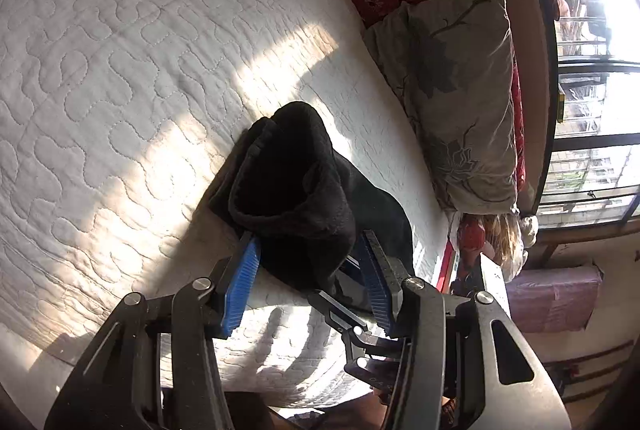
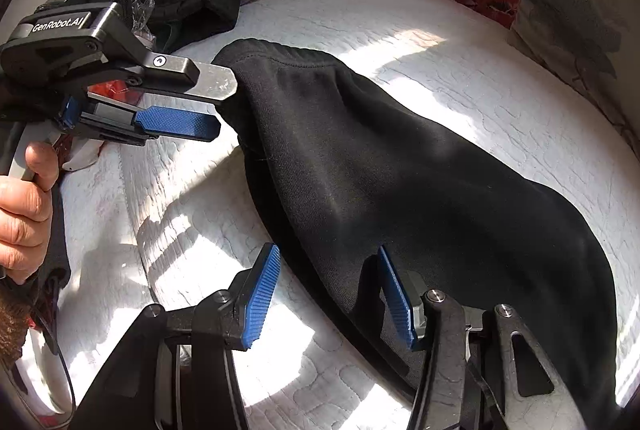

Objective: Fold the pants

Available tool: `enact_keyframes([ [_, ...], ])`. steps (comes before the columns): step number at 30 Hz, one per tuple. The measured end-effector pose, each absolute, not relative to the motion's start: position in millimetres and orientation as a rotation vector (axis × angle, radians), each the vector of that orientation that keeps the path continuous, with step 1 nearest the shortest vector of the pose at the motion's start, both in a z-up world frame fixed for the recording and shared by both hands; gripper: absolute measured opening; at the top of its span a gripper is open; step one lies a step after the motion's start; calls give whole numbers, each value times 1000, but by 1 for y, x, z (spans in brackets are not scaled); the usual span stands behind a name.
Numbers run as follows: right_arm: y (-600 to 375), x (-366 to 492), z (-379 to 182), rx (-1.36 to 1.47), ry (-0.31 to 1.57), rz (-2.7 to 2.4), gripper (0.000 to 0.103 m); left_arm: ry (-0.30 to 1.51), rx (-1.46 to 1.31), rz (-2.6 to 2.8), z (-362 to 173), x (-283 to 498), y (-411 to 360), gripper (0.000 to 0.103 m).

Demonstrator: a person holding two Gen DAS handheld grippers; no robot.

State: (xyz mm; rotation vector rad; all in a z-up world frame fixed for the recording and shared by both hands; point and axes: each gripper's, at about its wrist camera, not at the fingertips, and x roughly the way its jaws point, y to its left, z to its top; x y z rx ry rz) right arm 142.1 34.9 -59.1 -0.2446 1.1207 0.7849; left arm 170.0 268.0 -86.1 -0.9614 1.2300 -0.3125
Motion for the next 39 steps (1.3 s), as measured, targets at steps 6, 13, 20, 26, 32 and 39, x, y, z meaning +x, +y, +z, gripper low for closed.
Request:
enact_keyframes([
  [6, 25, 151, -66, -157, 1163, 762, 53, 1376, -1123, -192, -89, 177, 254, 49],
  [13, 20, 151, -64, -141, 1178, 766, 57, 1424, -1170, -27, -112, 202, 253, 49],
  [20, 28, 147, -67, -223, 1120, 756, 37, 1378, -1063, -47, -96, 226, 242, 10],
  [26, 23, 143, -45, -209, 1007, 732, 3, 1197, -978, -244, -92, 220, 246, 10],
  [32, 33, 127, -74, -275, 1067, 784, 9, 1207, -958, -307, -147, 197, 263, 11],
  [39, 10, 146, -60, -45, 1147, 839, 25, 1156, -947, -390, -123, 178, 278, 16],
])
